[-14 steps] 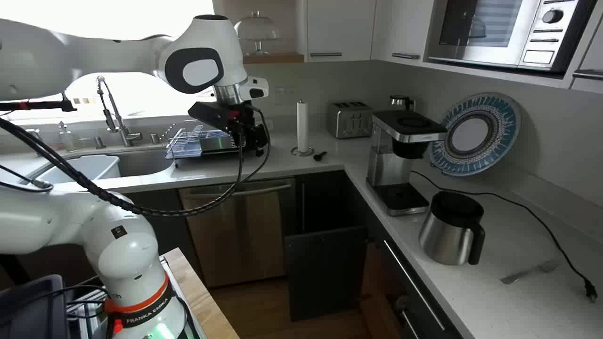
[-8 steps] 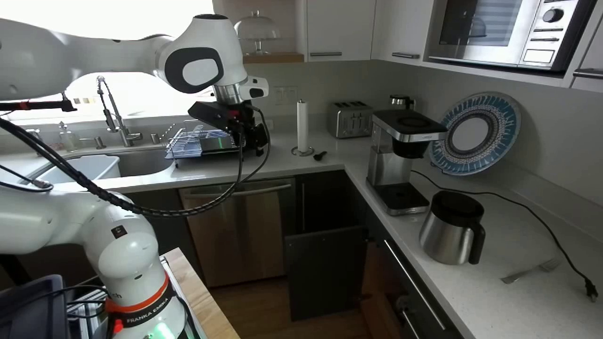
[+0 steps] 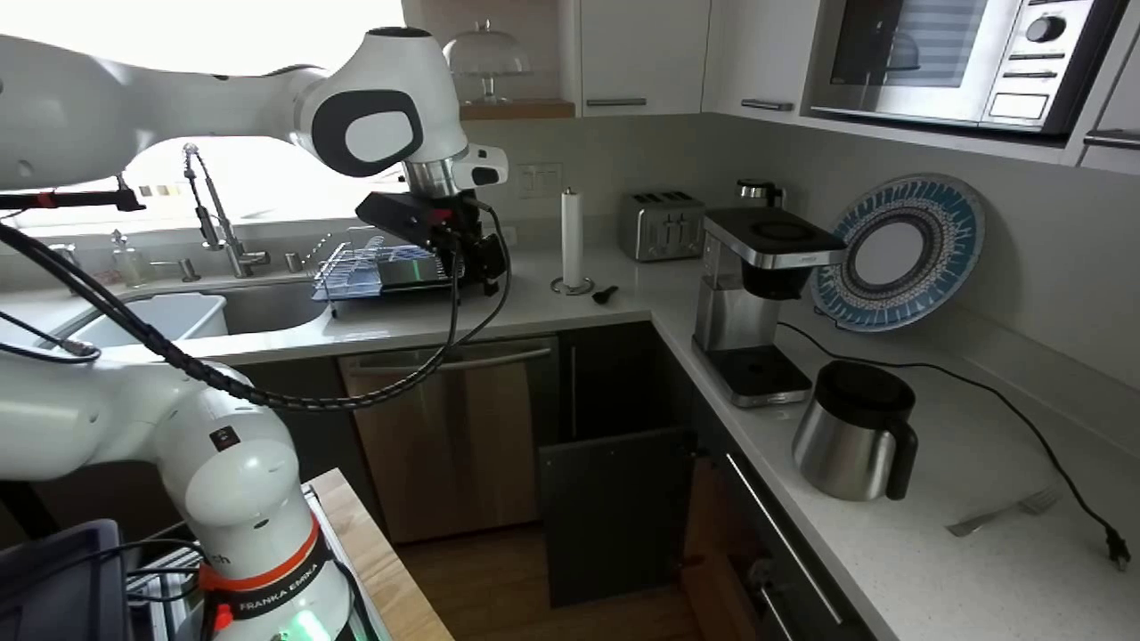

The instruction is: Open the right door of the cabinet on the right

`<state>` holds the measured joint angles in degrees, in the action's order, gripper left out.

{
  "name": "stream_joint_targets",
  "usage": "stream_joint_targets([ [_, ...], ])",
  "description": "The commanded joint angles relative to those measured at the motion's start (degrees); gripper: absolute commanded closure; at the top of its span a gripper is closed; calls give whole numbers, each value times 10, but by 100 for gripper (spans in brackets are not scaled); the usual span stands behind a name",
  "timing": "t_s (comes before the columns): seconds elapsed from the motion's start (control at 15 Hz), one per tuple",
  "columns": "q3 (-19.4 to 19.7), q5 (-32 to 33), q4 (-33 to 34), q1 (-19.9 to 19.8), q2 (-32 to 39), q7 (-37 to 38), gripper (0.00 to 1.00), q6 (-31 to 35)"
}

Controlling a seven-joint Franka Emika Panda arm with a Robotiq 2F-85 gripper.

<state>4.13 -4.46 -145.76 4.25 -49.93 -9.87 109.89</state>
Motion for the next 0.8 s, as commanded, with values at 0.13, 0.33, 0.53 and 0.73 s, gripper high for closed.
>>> stream_joint_targets([
  [0.13, 35, -14, 1, -40, 90, 28, 0, -3],
  [0.33, 44, -11, -22, -79, 153, 60, 0, 58],
  [0.53, 45, -6, -40, -116, 223, 102, 0, 131],
  [0.73, 62, -7, -54, -152, 305, 133, 0, 224],
])
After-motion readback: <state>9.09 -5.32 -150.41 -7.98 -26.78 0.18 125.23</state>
